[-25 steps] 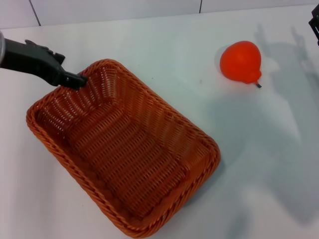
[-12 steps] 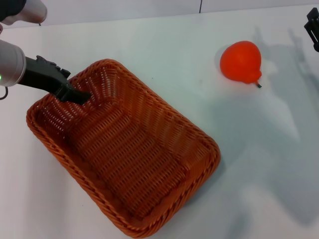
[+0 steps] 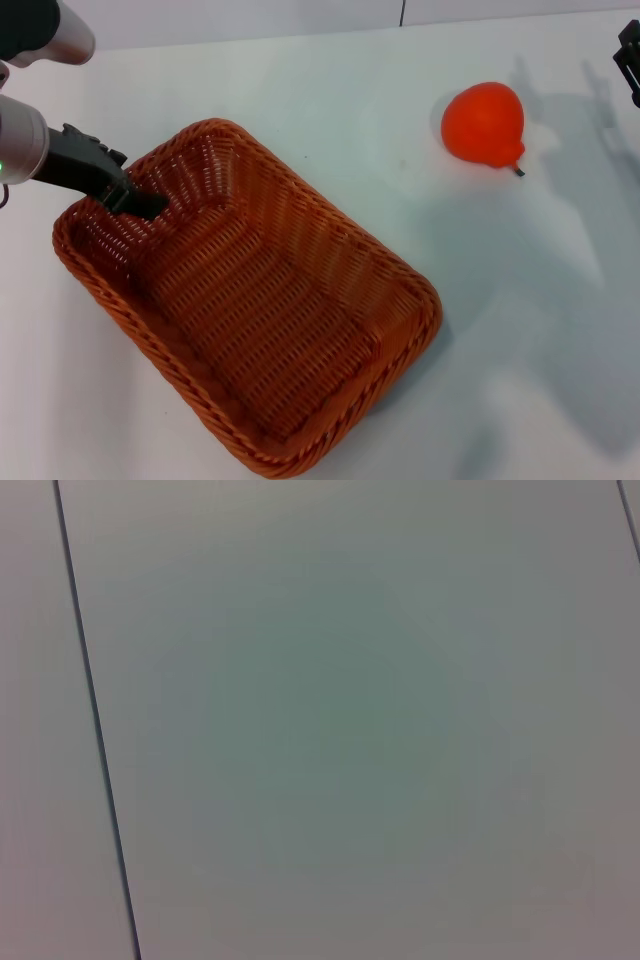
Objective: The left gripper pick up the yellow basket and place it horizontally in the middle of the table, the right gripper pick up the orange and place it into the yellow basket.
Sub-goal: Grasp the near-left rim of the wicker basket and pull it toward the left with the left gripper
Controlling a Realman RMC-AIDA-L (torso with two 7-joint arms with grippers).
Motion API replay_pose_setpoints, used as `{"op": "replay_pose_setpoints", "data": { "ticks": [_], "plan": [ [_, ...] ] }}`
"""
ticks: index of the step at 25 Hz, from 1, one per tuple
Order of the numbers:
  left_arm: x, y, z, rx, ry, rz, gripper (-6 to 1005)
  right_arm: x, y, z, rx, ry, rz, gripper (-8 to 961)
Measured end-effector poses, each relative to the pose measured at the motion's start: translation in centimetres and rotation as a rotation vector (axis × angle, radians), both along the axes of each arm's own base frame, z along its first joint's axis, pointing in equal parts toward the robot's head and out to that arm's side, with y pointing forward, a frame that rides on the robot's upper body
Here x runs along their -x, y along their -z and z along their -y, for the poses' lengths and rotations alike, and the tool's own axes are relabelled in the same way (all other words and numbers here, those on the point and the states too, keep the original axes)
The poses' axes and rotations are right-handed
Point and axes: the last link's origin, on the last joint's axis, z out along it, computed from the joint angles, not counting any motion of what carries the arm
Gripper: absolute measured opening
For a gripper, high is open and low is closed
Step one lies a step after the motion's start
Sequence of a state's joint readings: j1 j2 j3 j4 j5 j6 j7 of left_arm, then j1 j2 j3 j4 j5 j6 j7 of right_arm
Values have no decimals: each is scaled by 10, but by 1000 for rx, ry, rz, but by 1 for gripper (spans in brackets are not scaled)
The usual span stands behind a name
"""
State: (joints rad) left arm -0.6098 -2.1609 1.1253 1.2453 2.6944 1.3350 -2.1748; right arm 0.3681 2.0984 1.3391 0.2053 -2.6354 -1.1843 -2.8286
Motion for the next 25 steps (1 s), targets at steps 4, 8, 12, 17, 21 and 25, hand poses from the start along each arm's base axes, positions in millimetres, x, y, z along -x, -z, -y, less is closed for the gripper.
{"op": "replay_pose_setpoints", "data": {
  "ticks": [4, 8, 12, 17, 21, 25],
  "plan": [
    [2, 1, 1, 3, -2, -4, 780, 0, 0, 0, 0, 0, 0, 930],
    [4, 2, 3, 12, 2, -14, 775, 0, 0, 0, -1, 2, -1, 930],
    [4, 3, 4, 19, 3, -19, 546, -1, 0, 0, 0, 7, -1, 930],
    [2, 3, 5, 27, 10, -23, 453, -2, 0, 0, 1, 9, -1, 930],
    [0, 2, 4, 19, 0, -15, 379, -1, 0, 0, 2, 8, -1, 930],
    [-1, -1, 2, -4, -40, 3, 266, -1, 0, 0, 2, 9, -1, 930]
  ]
}}
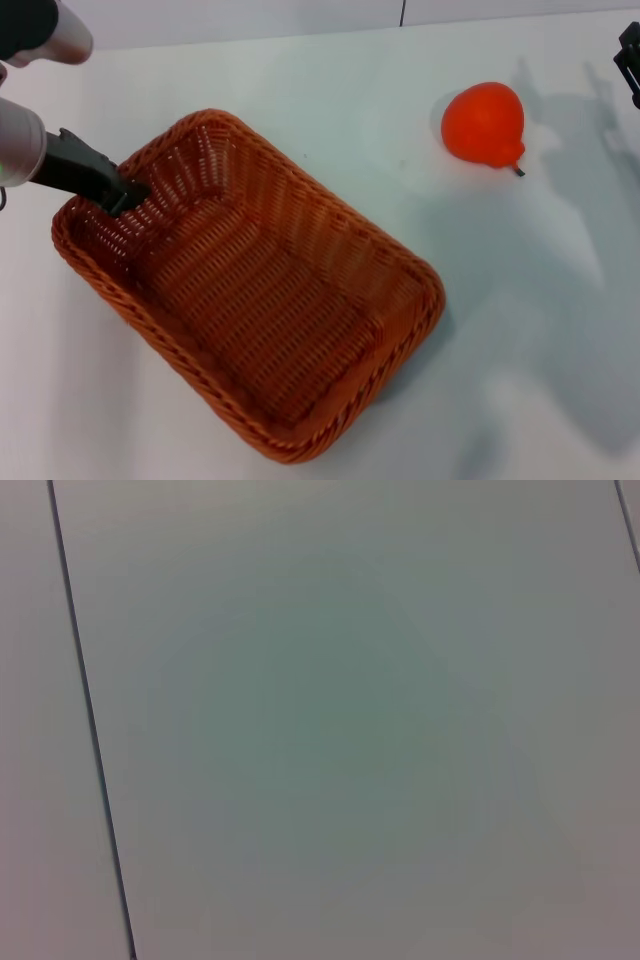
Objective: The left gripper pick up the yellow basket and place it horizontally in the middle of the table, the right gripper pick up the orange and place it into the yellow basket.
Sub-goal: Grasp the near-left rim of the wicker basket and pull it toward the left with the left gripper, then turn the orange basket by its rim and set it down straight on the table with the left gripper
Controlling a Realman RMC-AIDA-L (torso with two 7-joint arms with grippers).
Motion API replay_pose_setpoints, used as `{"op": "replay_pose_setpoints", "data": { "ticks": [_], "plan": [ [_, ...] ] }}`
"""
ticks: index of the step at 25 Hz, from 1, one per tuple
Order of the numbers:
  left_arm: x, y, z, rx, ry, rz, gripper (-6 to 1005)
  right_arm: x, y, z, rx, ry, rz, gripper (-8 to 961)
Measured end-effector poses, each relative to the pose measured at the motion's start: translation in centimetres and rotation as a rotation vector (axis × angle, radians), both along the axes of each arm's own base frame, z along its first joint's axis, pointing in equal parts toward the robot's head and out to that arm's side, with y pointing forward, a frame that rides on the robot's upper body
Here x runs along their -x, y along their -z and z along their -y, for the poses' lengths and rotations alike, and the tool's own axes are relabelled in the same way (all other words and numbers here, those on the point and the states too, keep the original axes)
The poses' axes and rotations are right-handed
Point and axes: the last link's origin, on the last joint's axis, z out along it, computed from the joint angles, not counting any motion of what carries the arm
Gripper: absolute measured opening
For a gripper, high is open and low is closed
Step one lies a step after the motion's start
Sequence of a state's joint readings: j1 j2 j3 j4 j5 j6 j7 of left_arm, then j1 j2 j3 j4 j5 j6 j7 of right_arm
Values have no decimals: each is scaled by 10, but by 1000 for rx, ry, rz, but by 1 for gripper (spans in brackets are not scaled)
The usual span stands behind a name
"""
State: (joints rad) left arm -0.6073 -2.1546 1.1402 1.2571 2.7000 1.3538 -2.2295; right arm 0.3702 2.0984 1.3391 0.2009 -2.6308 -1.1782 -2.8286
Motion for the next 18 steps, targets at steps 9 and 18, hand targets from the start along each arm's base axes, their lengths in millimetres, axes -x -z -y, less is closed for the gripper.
{"op": "replay_pose_setpoints", "data": {
  "ticks": [9, 18],
  "plan": [
    [-6, -7, 0, 8, -181, 67, 188, 0, 0, 0, 3, -2, 2, 930],
    [-7, -17, 1, -5, -391, 194, 165, 4, 2, -3, 11, -16, 6, 930]
  ]
}}
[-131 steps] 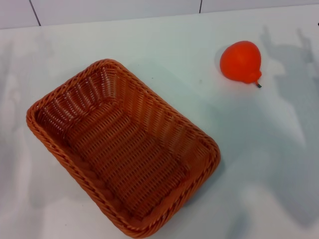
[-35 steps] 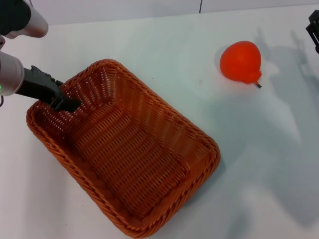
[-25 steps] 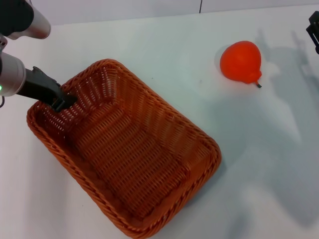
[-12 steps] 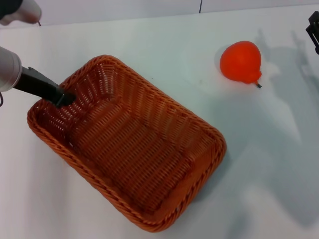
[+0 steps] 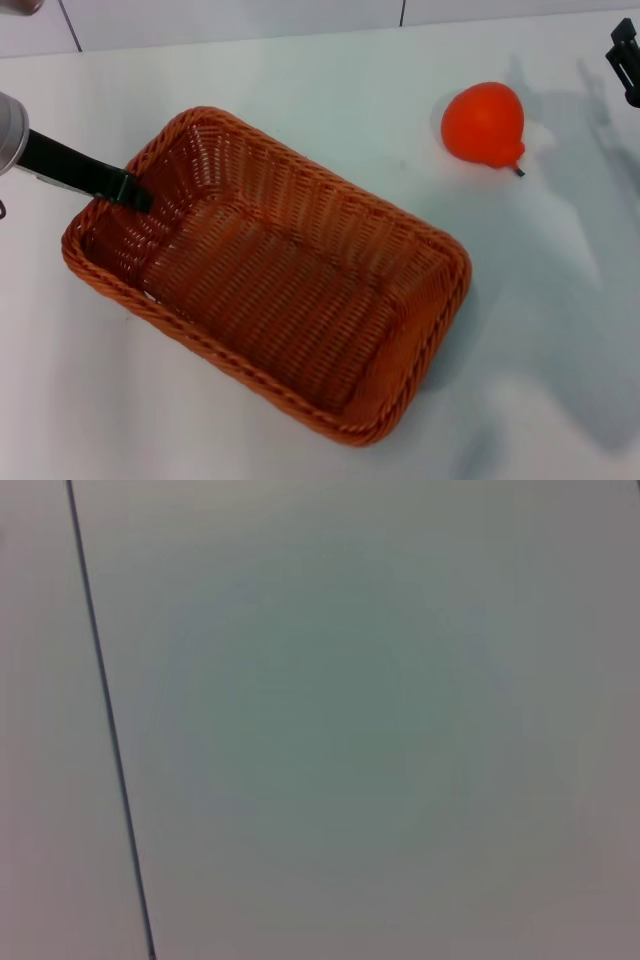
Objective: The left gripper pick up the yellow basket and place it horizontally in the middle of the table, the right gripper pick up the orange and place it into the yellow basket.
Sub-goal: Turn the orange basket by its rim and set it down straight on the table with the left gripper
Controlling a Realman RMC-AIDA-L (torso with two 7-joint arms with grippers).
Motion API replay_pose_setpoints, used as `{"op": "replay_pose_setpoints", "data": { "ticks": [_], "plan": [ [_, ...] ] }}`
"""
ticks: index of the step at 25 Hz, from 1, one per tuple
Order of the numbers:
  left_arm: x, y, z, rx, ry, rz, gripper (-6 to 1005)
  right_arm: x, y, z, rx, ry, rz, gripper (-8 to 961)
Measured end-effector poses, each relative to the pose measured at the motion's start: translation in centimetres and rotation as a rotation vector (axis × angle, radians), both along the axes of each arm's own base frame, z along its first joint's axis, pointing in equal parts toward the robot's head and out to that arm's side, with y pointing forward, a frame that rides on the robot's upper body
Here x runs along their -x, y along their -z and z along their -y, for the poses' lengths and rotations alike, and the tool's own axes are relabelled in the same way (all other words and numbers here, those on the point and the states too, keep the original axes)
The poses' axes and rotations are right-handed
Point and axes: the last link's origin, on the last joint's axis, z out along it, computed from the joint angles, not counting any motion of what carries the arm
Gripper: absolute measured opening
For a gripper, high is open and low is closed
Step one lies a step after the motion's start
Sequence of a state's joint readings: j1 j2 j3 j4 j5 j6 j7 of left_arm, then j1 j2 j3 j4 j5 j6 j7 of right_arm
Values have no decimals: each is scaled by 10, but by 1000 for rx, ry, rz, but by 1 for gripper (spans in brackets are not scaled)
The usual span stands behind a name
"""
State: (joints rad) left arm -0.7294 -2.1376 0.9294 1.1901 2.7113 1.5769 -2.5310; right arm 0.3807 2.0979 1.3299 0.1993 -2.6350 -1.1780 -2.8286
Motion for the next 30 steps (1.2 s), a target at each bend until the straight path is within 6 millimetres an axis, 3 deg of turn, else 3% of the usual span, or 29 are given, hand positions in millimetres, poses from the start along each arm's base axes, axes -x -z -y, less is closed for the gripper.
{"op": "replay_pose_setpoints", "data": {
  "ticks": [17, 30],
  "plan": [
    [27, -23, 6, -113, -214, 287, 155, -1, 2, -3, 15, 12, 0, 929],
    [45, -21, 12, -214, -287, 429, 155, 0, 2, -8, 23, 16, 1, 929]
  ]
}}
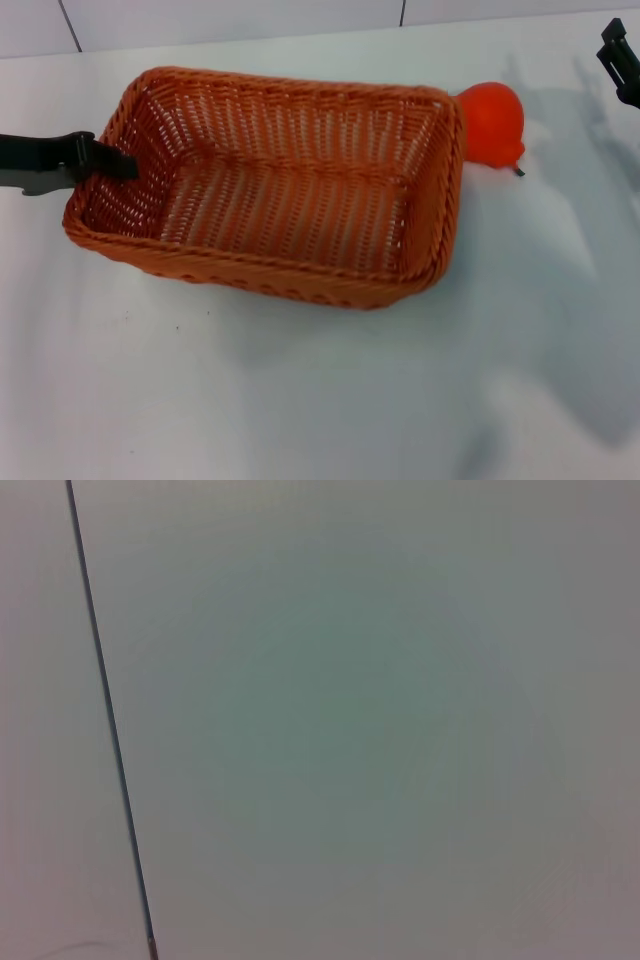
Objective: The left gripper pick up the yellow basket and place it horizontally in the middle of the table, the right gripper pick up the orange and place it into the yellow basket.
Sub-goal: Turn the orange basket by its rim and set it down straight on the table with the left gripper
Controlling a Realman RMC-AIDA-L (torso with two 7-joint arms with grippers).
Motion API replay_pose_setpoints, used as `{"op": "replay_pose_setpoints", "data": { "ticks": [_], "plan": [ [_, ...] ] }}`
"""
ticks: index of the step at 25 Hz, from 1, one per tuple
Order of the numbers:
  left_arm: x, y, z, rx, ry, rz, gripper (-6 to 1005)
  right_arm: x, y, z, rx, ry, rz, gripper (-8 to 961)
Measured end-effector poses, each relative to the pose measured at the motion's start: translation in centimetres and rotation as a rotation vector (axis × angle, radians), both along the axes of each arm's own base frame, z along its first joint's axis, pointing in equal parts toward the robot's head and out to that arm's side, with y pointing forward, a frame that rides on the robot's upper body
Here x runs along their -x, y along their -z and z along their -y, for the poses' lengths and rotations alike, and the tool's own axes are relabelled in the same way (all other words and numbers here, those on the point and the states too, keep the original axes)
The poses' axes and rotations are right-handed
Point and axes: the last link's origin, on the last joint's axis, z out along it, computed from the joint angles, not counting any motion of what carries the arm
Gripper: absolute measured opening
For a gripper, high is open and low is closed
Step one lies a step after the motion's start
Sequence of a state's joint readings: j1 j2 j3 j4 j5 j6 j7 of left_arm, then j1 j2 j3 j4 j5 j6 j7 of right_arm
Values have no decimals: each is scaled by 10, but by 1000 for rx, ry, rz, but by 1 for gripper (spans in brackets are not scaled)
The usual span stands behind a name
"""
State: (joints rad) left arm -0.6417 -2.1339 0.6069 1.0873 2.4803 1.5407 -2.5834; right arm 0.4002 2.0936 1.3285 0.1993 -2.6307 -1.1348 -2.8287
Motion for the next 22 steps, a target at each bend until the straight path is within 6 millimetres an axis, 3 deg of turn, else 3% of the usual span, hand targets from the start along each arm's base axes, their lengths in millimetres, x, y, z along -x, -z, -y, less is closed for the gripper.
{"op": "replay_pose_setpoints", "data": {
  "ticks": [22],
  "plan": [
    [28, 6, -1, -154, -109, -32, 154, -1, -2, -1, -5, 3, 2, 929]
  ]
}}
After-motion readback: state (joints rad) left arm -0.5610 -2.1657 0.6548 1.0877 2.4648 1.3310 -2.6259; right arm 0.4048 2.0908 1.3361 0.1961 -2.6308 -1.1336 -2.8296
